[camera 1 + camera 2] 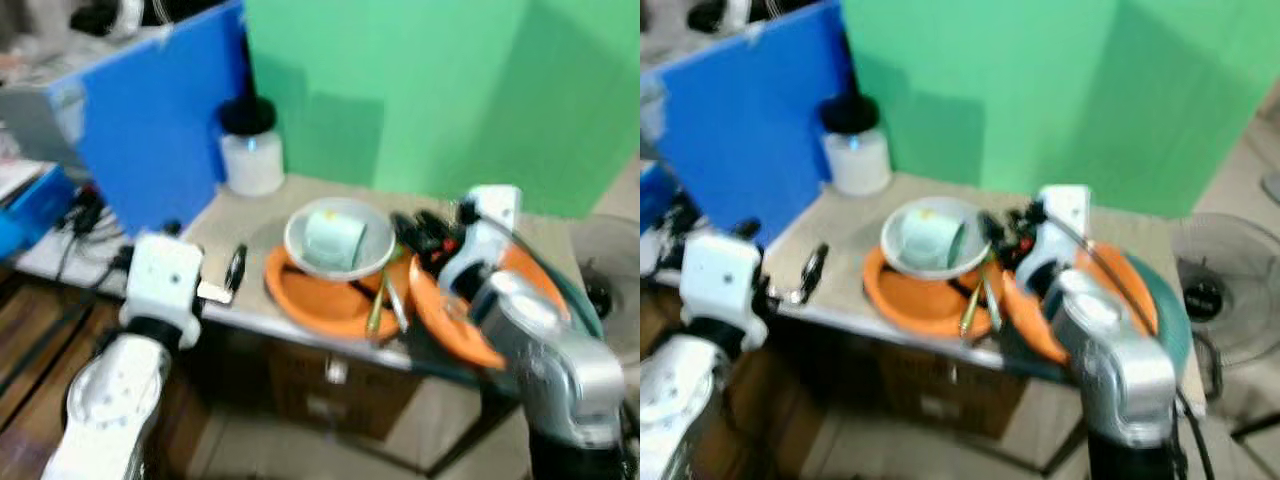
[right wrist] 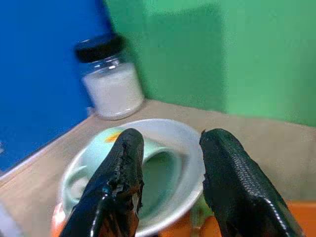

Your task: Setting the table

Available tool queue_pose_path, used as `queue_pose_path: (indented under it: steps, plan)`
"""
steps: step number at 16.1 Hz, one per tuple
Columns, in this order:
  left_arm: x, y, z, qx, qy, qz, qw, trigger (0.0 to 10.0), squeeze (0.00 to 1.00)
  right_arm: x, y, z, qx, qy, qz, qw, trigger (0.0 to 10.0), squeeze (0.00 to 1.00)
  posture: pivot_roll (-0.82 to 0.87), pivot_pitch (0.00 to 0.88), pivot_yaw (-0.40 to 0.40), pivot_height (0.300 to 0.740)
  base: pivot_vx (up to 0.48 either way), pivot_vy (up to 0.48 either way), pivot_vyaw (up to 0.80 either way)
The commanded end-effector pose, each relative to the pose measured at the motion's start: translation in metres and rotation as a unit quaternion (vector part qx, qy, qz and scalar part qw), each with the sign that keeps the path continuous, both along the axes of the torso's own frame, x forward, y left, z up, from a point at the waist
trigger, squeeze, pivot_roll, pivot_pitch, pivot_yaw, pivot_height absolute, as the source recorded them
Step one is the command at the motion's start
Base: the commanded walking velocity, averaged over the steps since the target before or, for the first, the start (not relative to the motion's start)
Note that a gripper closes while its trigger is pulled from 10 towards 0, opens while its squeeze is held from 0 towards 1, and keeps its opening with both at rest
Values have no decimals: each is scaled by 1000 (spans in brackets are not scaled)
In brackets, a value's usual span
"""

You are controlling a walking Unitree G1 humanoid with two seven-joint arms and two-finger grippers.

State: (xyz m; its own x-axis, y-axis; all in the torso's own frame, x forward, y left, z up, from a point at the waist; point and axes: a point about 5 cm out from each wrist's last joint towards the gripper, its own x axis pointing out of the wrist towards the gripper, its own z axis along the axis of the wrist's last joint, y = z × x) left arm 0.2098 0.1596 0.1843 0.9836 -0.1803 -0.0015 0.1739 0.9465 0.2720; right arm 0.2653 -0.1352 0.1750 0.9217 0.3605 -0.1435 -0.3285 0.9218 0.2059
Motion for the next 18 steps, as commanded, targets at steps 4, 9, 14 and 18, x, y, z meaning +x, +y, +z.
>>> queue_pose_path:
  steps: [4,9,14,18]
  plan:
    - [-2,-24,17,-16,-16,-85,996,10000,0,-14,-18,12,5,-28,-14,999,10000,0,-32,0,65,740,0,0,0]
    - [5,-17,11,-16,-9,-33,999,10000,0,-15,-18,18,-1,-39,-16,999,10000,0,-57,0,70,740,0,0,-160]
    - [8,-10,13,-25,-21,6,999,10000,0,-15,-13,23,-1,-46,-7,999,10000,0,-66,0,53,740,0,0,-800]
    - [9,-5,17,-25,-37,40,998,10000,0,-11,-10,31,-3,-64,7,998,10000,0,-56,0,35,740,0,-336,-700]
